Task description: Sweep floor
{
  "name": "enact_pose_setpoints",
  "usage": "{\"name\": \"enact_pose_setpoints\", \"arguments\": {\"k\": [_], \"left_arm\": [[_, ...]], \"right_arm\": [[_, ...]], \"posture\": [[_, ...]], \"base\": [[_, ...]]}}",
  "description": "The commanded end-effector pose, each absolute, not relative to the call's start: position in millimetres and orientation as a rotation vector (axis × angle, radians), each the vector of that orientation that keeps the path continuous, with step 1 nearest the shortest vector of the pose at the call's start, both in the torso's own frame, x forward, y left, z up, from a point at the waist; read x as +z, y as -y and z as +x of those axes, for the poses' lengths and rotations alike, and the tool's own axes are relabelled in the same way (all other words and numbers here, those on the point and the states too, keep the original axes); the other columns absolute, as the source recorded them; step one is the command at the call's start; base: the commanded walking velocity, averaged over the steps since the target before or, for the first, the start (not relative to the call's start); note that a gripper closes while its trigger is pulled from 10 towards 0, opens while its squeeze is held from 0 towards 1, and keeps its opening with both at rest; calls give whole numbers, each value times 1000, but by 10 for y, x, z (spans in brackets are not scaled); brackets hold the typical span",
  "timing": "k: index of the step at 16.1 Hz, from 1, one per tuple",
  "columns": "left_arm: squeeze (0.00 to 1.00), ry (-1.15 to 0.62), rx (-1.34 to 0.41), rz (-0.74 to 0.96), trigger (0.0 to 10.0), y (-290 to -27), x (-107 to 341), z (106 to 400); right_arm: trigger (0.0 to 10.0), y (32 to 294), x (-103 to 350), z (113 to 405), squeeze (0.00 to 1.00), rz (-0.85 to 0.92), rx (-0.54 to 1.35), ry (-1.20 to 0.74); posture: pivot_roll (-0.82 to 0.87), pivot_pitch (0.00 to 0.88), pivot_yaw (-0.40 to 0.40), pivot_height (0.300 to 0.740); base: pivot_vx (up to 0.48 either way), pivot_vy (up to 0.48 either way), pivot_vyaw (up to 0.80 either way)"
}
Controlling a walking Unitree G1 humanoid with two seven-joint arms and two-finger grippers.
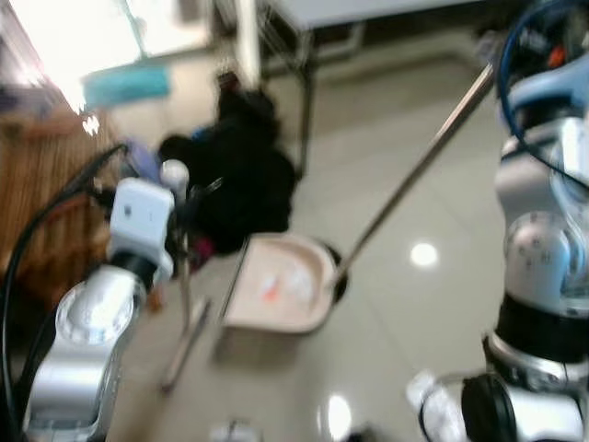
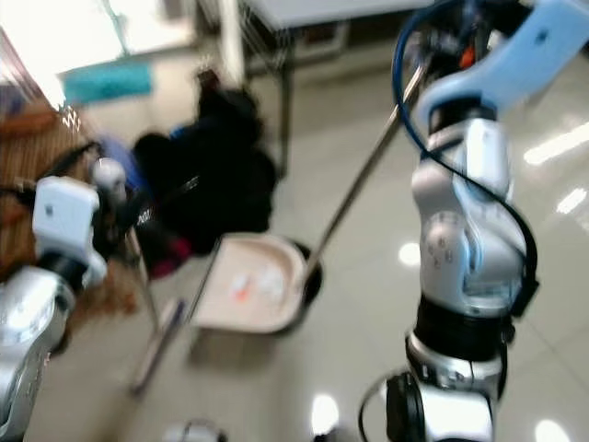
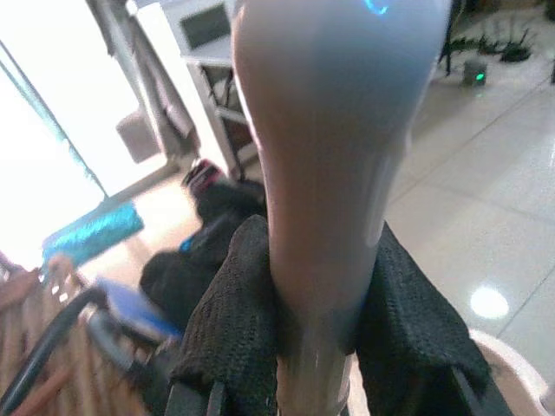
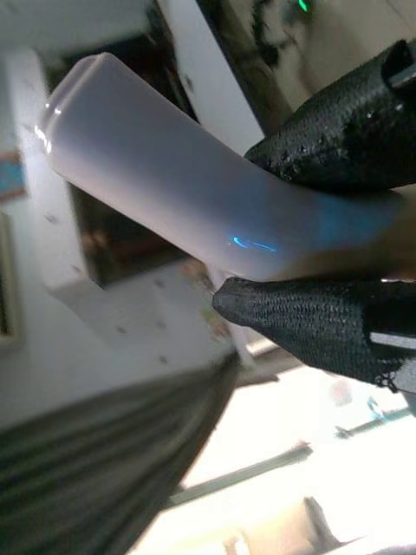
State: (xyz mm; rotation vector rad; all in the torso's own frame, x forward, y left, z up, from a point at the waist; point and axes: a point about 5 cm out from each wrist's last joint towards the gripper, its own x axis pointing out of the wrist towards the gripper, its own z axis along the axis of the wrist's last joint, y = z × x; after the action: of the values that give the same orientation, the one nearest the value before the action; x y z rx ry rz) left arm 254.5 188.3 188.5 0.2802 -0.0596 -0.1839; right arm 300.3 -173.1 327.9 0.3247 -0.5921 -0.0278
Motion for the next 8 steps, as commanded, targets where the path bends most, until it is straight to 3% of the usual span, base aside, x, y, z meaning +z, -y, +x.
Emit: {"name": "enact_pose_setpoints", "arguments": {"k": [1, 3, 5, 8], "left_arm": [[0, 84, -207, 268, 10000, -1804, 1916, 2523], [0, 84, -207, 263, 10000, -1790, 1910, 2520], [0, 82, -192, 262, 10000, -1802, 1896, 2523], [0, 71, -178, 265, 10000, -1813, 1867, 2511]], "right_arm": [[10000, 1798, 3334, 2956, 0, 277, -58, 617], [10000, 1790, 3328, 2960, 0, 269, -55, 610], [10000, 1802, 3321, 2971, 0, 300, -57, 605], [10000, 1809, 3313, 2980, 0, 301, -52, 597]], "posture": [[206, 122, 4, 740], [203, 122, 1, 740], [198, 121, -7, 740], [199, 122, -13, 740]], "base": [[386, 0, 0], [386, 0, 447], [366, 0, 0], [0, 0, 0]]}}
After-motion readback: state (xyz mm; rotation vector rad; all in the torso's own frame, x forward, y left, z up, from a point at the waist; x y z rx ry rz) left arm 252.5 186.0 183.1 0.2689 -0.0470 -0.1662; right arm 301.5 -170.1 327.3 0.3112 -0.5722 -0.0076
